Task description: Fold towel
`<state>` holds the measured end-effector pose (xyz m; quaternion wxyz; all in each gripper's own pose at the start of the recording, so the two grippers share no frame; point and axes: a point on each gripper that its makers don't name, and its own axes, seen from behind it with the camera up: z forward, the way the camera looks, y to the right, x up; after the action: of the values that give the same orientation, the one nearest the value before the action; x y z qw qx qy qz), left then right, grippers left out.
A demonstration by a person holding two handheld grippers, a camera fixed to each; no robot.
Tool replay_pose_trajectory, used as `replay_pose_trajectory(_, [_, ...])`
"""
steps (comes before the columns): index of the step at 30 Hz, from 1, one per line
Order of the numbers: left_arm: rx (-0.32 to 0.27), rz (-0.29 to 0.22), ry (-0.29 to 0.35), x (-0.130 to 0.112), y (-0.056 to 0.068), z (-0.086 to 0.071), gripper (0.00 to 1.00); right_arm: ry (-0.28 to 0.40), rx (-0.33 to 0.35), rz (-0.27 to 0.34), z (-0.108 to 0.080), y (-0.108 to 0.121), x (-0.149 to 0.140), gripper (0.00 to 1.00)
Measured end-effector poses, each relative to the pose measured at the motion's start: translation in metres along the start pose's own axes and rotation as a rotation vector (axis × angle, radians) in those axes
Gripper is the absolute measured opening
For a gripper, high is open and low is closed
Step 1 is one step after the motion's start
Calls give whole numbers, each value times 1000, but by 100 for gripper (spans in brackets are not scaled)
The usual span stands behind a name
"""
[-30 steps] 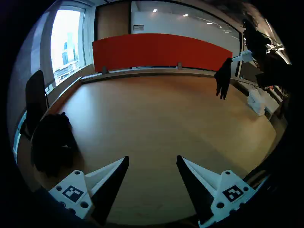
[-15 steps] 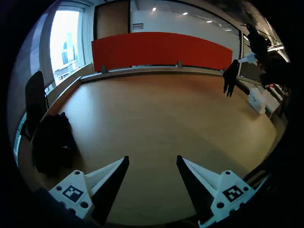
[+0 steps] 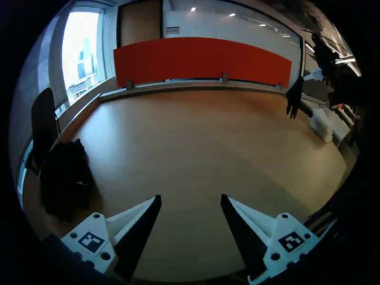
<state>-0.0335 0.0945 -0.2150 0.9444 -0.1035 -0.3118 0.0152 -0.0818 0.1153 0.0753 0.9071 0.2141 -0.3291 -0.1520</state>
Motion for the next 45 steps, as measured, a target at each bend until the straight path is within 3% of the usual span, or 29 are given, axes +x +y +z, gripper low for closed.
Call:
replay_pose_trajectory(13, [6, 4, -7, 1, 6, 0, 93, -45, -40, 26, -3, 36, -25, 3])
replay_pose_trajectory(26, [12, 9, -13, 2, 6, 0, 93, -78, -73, 49, -1, 57, -46, 3])
replay_pose_trajectory(45, [4, 19, -19, 5, 13, 5, 93, -113, -59, 73, 3, 54, -73, 3])
